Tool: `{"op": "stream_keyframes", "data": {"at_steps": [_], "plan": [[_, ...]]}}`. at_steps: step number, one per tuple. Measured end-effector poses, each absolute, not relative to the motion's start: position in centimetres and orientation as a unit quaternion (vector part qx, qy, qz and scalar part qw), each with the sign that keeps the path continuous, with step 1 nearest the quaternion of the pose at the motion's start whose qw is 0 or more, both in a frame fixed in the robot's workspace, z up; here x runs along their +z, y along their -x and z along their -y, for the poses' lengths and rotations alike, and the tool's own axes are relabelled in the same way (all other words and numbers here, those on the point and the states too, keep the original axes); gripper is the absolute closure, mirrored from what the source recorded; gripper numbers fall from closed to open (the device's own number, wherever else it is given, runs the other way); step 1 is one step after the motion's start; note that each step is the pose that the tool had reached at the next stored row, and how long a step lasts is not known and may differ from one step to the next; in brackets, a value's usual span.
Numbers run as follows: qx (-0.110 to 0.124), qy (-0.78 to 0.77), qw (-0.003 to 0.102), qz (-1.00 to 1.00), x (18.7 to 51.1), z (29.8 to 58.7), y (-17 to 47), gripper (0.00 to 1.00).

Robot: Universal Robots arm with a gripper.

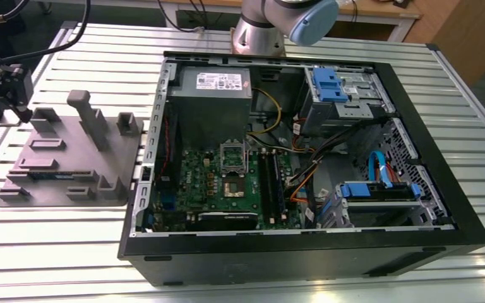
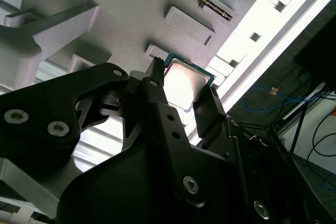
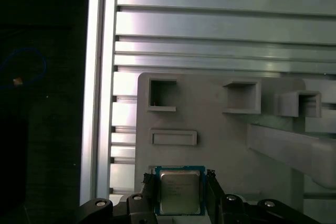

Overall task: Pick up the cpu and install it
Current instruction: 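Pick up the cpu and move it towards the insertion slot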

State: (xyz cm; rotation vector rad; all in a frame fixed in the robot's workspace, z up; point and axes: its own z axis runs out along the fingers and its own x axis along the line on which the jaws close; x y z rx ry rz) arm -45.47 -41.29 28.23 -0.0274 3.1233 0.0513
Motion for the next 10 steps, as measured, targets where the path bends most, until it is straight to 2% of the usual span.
{"op": "stream_keyframes", "data": {"at_steps": [10], "plan": [[0.016,0.009,0.009,-1.000,28.53,41.29,45.47,0.53]]}}
